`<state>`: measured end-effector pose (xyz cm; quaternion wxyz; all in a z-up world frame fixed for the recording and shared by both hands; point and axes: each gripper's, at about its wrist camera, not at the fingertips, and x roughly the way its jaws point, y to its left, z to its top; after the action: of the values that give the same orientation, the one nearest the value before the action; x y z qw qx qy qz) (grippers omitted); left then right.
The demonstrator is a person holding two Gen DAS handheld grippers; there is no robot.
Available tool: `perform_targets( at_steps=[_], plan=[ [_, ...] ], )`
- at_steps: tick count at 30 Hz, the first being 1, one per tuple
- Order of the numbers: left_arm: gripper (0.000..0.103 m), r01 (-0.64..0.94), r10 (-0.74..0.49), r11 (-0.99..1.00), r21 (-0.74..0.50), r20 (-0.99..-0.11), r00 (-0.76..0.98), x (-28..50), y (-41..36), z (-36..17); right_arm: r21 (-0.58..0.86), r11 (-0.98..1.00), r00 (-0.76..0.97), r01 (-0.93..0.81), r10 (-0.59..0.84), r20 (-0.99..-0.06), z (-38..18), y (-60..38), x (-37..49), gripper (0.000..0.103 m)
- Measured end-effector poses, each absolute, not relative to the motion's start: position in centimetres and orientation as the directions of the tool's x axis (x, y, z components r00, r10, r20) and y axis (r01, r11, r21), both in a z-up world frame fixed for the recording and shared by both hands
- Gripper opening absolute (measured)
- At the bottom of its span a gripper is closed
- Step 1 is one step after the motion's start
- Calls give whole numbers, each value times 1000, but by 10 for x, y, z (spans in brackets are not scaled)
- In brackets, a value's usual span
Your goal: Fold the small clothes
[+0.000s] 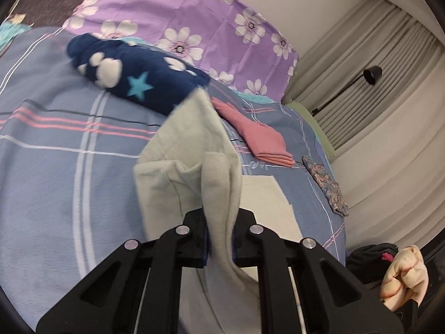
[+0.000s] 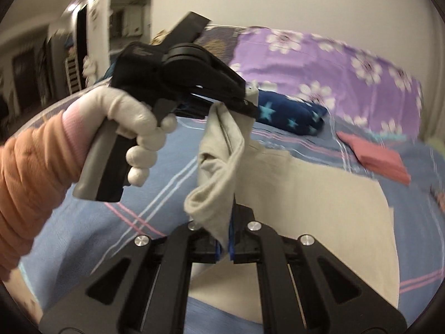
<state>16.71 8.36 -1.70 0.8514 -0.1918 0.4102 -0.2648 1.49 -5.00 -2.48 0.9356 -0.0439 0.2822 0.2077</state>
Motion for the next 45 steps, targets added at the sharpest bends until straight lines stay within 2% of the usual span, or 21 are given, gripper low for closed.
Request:
perform_targets(
  at_steps=[11, 19, 26, 35, 37, 39, 43, 45],
  plan=[
    [10, 332, -562, 827, -453, -674, 479, 175, -45, -20, 267, 923, 743, -276, 381, -550, -46, -172, 24, 4],
    [10, 378, -522, 846, -376, -728, 445, 178, -118, -34, 358, 914, 742, -190, 373, -557, -69, -231, 16, 4],
    [10, 398, -451, 870, -289, -793, 410, 186, -164, -56, 510, 851, 700, -125, 440, -562, -96, -278, 17, 4],
    [11, 380, -414, 885, -269, -826, 381, 194, -185, -81, 581, 808, 674, -94, 481, -560, -114, -294, 15, 4],
    [14, 383, -410, 885, -263, -830, 378, 194, -190, -84, 595, 799, 665, -88, 491, -562, -118, -296, 16, 4],
    [21, 393, -416, 881, -263, -827, 379, 192, -196, -84, 609, 789, 654, -81, 503, -565, -122, -297, 15, 4],
    [44, 427, -467, 855, -294, -794, 389, 178, -201, -66, 634, 770, 629, -65, 525, -574, -133, -301, 13, 4],
    [45, 457, -490, 840, -294, -773, 402, 165, -200, -54, 654, 754, 624, -60, 540, -564, -136, -304, 12, 4]
  ],
)
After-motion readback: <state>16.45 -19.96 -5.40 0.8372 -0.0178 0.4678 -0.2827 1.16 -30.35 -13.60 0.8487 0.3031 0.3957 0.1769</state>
